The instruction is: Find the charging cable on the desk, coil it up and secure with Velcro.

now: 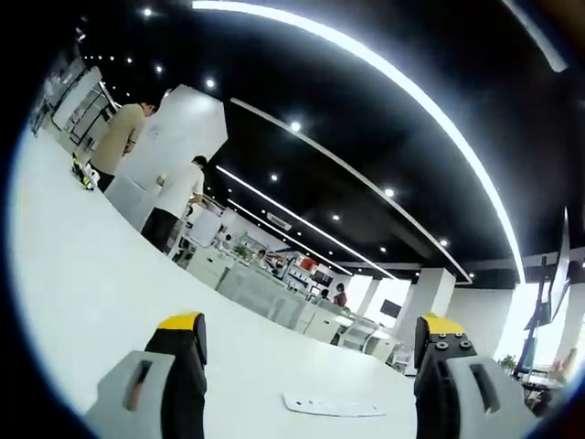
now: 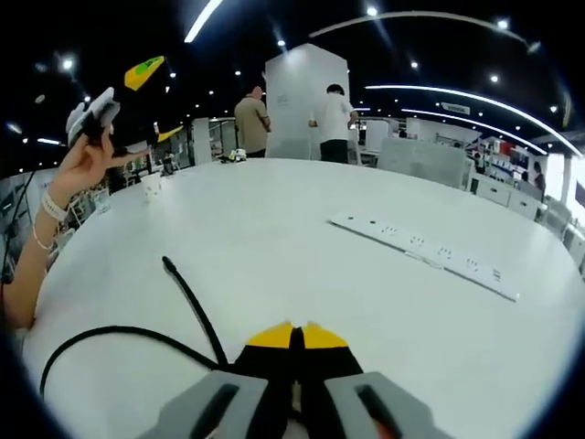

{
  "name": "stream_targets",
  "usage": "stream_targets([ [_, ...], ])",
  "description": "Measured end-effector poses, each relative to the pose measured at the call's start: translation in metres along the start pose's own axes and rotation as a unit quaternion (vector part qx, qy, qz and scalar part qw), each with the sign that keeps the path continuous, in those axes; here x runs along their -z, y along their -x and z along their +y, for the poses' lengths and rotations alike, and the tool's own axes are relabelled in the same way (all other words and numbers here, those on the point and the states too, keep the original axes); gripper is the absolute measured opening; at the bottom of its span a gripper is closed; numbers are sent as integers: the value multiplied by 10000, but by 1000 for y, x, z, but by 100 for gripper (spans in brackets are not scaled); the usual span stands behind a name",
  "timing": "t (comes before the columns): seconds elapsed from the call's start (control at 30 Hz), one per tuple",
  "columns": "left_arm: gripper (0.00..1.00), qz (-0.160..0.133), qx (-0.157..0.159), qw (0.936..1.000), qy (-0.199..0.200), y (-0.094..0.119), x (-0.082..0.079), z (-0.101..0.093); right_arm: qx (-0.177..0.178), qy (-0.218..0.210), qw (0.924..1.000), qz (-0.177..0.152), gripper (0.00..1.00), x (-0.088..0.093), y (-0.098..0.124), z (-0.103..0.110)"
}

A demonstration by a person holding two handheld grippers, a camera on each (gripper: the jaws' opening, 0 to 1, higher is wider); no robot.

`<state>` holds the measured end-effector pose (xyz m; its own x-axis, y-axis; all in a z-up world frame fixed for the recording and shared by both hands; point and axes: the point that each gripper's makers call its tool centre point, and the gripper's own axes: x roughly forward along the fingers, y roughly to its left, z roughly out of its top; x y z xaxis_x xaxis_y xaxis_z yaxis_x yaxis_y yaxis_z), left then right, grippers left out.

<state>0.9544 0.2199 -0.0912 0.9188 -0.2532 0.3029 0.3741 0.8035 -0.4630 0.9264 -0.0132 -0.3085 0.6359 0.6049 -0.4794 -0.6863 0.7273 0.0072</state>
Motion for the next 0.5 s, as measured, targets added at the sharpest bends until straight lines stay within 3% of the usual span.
stream_targets([
  [0.13,94,20,280,9987,413,-3,6,-10,320,-184,9987,-356,3,-3,0,-6],
  [0.23,94,329,118,9994,66,-3,23,-9,484,-463,9959,-609,5,-4,3,-14],
  [0.33,94,414,81,9991,25,-6,31,-12,528,-551,9943,-749,17,-7,8,-15],
  [0.5,92,566,-27,9983,-139,-11,50,-16,1250,-498,9801,-1458,28,-32,34,-35],
])
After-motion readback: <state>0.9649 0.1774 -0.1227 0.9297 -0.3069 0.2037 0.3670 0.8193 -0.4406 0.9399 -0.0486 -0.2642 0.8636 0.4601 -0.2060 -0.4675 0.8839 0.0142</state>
